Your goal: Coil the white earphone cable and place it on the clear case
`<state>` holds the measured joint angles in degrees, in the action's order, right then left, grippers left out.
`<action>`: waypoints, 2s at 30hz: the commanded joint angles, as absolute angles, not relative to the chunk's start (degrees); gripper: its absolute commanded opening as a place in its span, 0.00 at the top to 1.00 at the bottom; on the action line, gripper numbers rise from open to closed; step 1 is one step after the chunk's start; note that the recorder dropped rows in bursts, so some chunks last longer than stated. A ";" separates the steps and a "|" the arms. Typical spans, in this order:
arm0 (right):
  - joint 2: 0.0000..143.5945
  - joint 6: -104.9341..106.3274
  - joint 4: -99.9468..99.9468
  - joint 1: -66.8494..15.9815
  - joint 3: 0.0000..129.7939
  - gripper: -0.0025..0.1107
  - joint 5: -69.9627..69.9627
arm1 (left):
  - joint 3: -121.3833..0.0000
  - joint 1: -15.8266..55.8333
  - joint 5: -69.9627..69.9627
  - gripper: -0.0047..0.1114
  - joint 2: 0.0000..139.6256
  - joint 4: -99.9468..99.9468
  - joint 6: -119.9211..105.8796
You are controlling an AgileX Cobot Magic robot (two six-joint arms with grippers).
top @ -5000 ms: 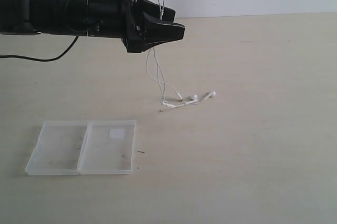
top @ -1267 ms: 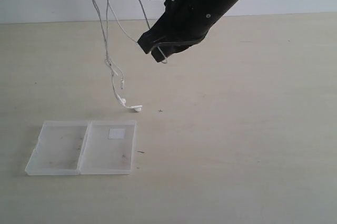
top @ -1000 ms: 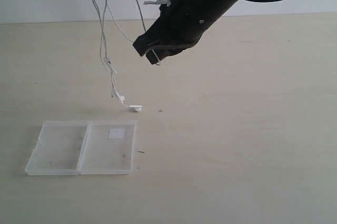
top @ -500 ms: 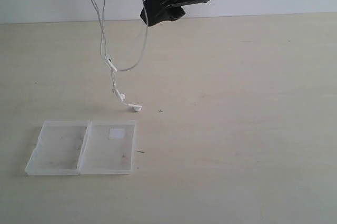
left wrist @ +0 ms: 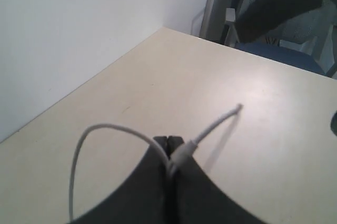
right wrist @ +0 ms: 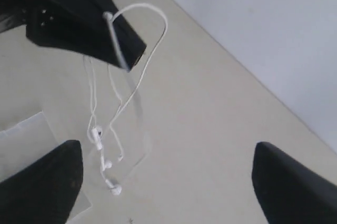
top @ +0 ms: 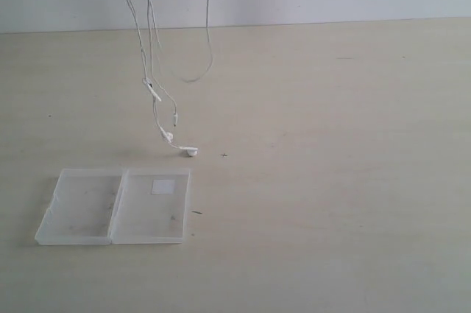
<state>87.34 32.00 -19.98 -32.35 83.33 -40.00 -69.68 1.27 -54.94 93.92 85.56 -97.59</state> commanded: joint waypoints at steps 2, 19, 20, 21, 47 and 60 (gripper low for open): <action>89.65 35.39 -21.25 -32.45 83.25 0.20 -38.38 | -70.11 1.13 -55.16 0.96 93.35 85.79 -97.64; 90.78 53.24 -8.69 -35.01 83.25 0.21 -40.08 | -70.86 1.13 -58.64 0.96 93.35 74.60 -96.50; 90.90 53.35 -7.21 -35.75 83.25 0.21 -39.30 | -71.35 1.27 -59.17 0.96 93.35 73.75 -96.38; 91.01 53.35 -6.53 -36.40 83.25 0.21 -38.51 | -71.72 1.27 -59.29 0.96 93.35 73.74 -95.96; 94.53 26.66 -15.47 -39.35 83.25 0.23 -39.22 | -74.83 1.27 -57.85 0.96 93.35 75.70 -85.08; 93.45 12.38 -1.66 -39.35 85.97 0.25 -43.91 | -74.83 1.27 -56.63 0.96 93.35 75.78 -82.89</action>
